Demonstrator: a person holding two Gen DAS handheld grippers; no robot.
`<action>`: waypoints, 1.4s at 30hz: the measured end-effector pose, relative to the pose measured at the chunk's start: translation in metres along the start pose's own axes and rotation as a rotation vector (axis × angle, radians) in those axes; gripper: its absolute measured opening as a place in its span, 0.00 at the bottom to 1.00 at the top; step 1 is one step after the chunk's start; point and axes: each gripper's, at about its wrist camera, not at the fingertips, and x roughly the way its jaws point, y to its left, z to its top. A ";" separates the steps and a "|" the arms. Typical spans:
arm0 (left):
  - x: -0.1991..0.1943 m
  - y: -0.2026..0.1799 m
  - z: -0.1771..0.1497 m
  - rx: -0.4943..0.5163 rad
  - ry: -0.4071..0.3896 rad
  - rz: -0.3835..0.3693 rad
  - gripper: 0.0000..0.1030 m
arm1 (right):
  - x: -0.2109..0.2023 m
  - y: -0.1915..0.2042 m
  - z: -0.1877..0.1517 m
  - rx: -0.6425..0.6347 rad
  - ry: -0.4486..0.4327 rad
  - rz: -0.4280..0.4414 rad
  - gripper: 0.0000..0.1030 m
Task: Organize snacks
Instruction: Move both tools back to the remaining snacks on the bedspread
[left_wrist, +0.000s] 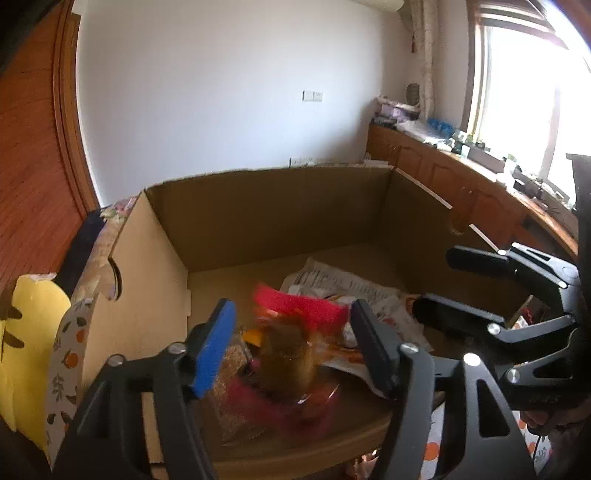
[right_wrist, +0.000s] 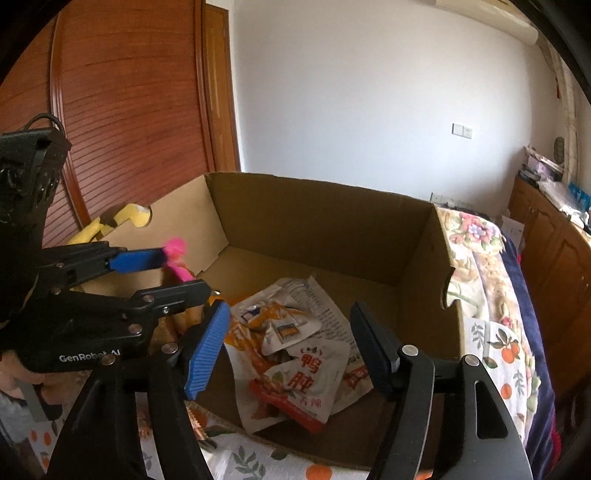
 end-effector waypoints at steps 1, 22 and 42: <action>-0.002 0.000 0.000 0.007 -0.008 0.004 0.67 | -0.002 -0.001 0.000 0.004 -0.001 0.001 0.68; -0.081 -0.009 -0.023 0.060 -0.069 0.043 0.67 | -0.084 0.016 -0.014 0.018 -0.050 -0.026 0.68; -0.084 -0.002 -0.134 -0.004 0.073 0.052 0.67 | -0.104 0.070 -0.099 0.041 0.037 0.038 0.68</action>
